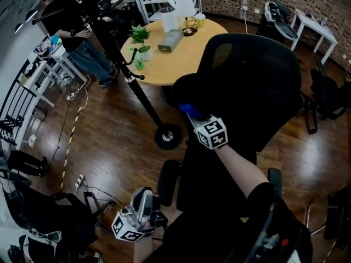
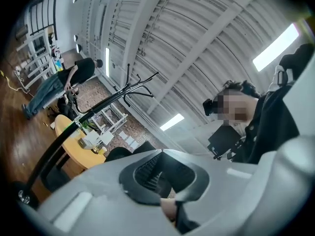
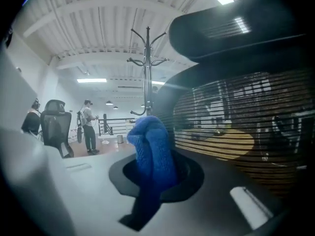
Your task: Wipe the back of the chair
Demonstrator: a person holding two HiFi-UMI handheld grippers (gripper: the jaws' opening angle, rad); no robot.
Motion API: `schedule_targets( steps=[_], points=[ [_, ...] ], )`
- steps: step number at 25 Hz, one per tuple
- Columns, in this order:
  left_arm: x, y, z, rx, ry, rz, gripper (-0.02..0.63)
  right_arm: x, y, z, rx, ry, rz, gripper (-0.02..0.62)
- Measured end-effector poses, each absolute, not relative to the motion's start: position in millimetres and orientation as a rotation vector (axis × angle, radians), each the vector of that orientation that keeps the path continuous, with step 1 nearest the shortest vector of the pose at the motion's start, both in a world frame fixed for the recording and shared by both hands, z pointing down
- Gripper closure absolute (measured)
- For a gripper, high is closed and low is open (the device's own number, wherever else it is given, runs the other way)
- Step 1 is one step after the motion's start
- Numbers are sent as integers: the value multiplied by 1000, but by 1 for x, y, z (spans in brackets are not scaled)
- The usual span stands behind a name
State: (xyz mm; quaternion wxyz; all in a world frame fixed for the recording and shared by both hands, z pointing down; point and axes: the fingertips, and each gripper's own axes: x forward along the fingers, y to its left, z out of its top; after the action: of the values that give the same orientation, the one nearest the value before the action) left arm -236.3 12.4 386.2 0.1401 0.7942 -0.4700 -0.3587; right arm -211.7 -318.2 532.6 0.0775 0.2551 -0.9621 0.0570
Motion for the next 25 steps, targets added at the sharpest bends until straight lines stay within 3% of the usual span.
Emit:
schedule_targets(
  steps=[6,19,22,25],
  points=[
    [-196,-26,383,2376,-1139,-988,604,-113,-336,538,924,-2825,151,560],
    [-105,-71,374,2492,-699,-886,604,176,-359,564,1591,-2447,218,560],
    [-95,-71,371,2503,-657,-873,604,218,-354,570,1694,-2345,266,560],
    [-95,-69,371,2503,-649,-866,604,217,-348,565,1706,-2311,255,560]
  ],
)
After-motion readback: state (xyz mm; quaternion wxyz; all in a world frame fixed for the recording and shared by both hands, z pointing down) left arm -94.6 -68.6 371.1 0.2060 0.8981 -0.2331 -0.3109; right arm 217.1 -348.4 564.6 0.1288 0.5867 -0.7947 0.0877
